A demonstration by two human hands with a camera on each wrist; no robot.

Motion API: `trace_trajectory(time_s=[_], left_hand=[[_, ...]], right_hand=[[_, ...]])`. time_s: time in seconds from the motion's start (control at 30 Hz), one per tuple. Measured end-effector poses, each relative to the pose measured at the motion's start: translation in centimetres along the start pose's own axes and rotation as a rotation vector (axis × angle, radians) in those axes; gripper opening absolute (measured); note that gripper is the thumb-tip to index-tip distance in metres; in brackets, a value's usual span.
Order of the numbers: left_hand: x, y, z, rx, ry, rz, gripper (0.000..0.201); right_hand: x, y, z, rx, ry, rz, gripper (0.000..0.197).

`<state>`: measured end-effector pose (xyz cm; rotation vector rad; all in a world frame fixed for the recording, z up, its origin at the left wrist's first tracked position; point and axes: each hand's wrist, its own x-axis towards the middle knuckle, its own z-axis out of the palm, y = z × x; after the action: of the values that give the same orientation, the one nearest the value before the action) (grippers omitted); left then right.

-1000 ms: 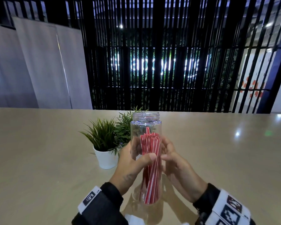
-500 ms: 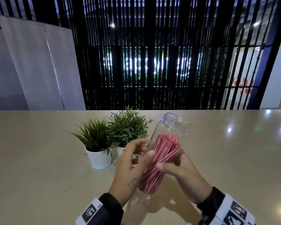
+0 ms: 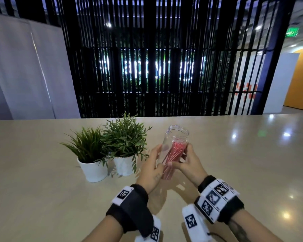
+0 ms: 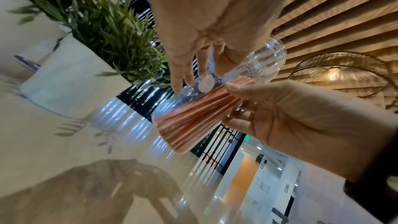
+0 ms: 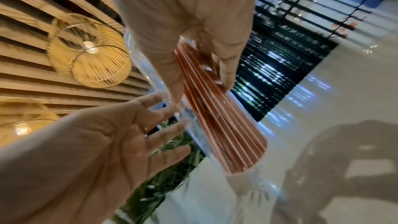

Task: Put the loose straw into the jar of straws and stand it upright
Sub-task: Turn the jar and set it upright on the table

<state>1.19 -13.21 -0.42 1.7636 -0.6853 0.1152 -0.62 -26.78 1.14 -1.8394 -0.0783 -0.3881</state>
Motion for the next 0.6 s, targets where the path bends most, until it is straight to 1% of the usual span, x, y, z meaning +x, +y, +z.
trace_trajectory(time_s=[0.07, 0.1, 0.17, 0.2, 0.23, 0.27, 0.3, 0.33, 0.37, 0.47, 0.53, 0.6], left_hand=[[0.7, -0.5, 0.4, 0.002, -0.055, -0.051, 0.055], [0.9, -1.0, 0.6, 0.012, -0.079, -0.073, 0.060], [1.3, -1.4, 1.1, 0.046, -0.120, -0.114, 0.068], [1.4, -1.7, 1.2, 0.047, -0.125, -0.131, 0.063], [1.5, -1.6, 1.4, 0.013, -0.126, -0.170, 0.048], [1.5, -1.3, 1.5, 0.017, -0.118, -0.163, 0.033], [1.5, -0.9, 1.5, 0.012, -0.106, -0.161, 0.035], [1.5, -0.8, 1.6, 0.010, -0.116, -0.147, 0.047], [1.5, -1.2, 1.8, 0.005, -0.142, -0.172, 0.056], [1.7, -3.2, 1.8, 0.071, -0.190, -0.208, 0.062], [1.8, -4.3, 1.8, 0.101, -0.207, -0.225, 0.063], [1.7, -5.0, 1.7, 0.107, -0.205, -0.201, 0.062]], right_hand=[[1.1, 0.6, -0.3, -0.058, -0.004, 0.041, 0.069], [1.5, 0.8, -0.5, -0.083, -0.012, 0.070, 0.073], [2.3, 1.1, -0.5, -0.105, -0.020, 0.093, 0.075], [2.6, 1.3, -0.4, -0.121, -0.014, 0.092, 0.074], [2.8, 1.4, -0.2, -0.132, -0.006, 0.099, 0.072], [3.1, 1.8, 0.0, -0.123, 0.001, 0.109, 0.069], [3.1, 2.1, 0.1, -0.119, 0.003, 0.124, 0.067], [3.2, 2.5, 0.3, -0.120, 0.007, 0.127, 0.065], [3.2, 2.9, 0.5, -0.126, 0.014, 0.126, 0.064], [2.9, 3.9, 0.9, -0.090, 0.009, 0.135, 0.063], [2.7, 4.3, 0.9, -0.062, -0.008, 0.134, 0.061], [2.8, 4.7, 0.9, -0.058, -0.005, 0.126, 0.060]])
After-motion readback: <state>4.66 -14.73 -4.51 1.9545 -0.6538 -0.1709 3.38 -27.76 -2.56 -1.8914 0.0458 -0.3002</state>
